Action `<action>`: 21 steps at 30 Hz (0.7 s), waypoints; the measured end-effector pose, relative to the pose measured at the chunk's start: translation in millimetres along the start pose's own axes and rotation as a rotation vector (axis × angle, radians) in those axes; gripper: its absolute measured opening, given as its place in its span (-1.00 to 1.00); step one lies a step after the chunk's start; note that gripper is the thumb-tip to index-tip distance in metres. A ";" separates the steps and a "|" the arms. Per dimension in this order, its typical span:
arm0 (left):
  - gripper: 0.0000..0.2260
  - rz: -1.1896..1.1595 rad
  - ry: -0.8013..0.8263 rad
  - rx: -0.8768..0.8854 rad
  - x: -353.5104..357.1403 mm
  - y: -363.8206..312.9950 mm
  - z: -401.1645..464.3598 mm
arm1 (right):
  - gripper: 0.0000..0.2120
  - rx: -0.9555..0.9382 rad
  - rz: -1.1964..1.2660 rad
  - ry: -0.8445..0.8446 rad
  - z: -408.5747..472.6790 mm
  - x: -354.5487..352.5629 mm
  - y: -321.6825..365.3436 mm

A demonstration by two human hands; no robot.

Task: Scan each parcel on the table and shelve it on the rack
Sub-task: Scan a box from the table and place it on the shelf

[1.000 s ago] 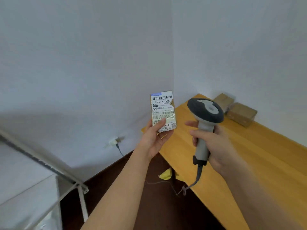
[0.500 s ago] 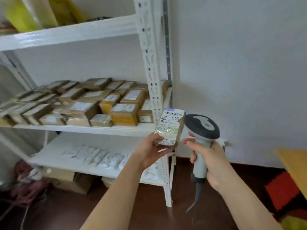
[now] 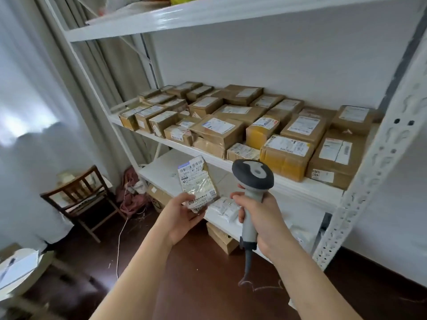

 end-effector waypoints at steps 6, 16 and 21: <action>-0.74 -0.018 -0.141 0.048 -31.9 -81.4 48.8 | -0.86 0.050 -0.055 0.050 95.2 49.1 -24.3; -0.78 -0.141 -0.184 0.088 -99.6 -156.6 97.2 | -0.90 0.101 -0.103 0.095 188.6 147.1 -69.7; -0.79 -0.108 -0.228 0.072 -159.6 -206.9 124.0 | -0.88 0.086 -0.176 0.088 227.5 206.1 -96.8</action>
Point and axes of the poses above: each hand's wrist, its own z-axis towards the middle knuckle, its own x-axis out of the palm, y = z × x, the point moved 5 cm from there along z, towards the middle knuckle, and after that the axes turned 13 degrees about -x, right-handed, at the moved point
